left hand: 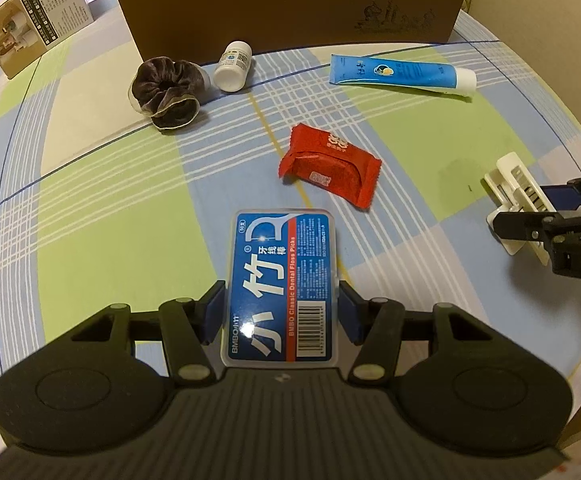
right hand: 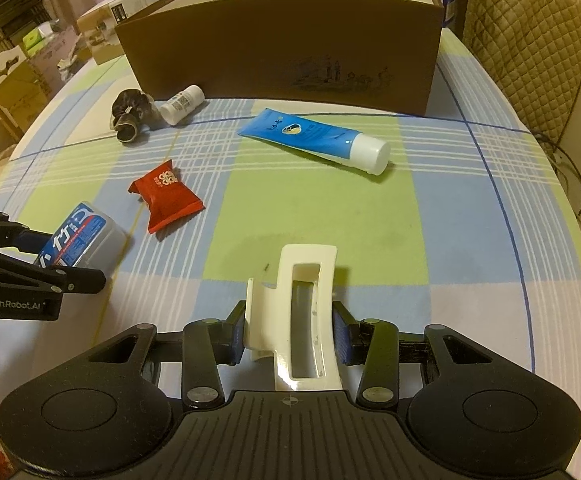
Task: Organize objects
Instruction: 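Carry the floss box and squeezer clip with both tools over the brown box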
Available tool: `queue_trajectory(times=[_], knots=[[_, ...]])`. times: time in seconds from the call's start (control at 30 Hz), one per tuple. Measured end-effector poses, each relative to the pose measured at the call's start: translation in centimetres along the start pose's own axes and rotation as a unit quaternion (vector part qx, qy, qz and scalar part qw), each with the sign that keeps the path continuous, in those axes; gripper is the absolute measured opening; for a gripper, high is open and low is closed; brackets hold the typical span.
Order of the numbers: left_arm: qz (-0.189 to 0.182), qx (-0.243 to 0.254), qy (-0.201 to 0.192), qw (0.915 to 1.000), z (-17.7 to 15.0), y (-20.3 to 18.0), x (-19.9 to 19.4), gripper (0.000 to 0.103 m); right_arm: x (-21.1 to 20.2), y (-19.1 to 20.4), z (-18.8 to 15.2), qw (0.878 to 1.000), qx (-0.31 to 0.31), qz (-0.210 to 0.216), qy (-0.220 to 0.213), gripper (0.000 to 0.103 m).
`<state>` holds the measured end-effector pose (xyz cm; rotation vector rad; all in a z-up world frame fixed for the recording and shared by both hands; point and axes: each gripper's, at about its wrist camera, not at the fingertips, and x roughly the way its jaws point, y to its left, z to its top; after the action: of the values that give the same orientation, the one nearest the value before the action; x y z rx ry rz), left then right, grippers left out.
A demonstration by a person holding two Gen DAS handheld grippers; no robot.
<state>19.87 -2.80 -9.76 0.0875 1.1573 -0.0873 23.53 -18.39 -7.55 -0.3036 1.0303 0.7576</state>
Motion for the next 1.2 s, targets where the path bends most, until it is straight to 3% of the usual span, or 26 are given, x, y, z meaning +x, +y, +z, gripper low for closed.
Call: queue_trajectory(times=[0.57,1.2], knots=[[-0.011,-0.016,-0.027,0.9994,1.6,1.2,-1.8,0.053,-0.3,0.6,1.6,0.999,0.004,0.045,0.005,0.039],[-0.026,-0.04,-0.095,0.9944,8.2,2.3,-4.8,0.053,-2.1,0.3,9.8,0.994,0.009,0.084,-0.067,0.039]])
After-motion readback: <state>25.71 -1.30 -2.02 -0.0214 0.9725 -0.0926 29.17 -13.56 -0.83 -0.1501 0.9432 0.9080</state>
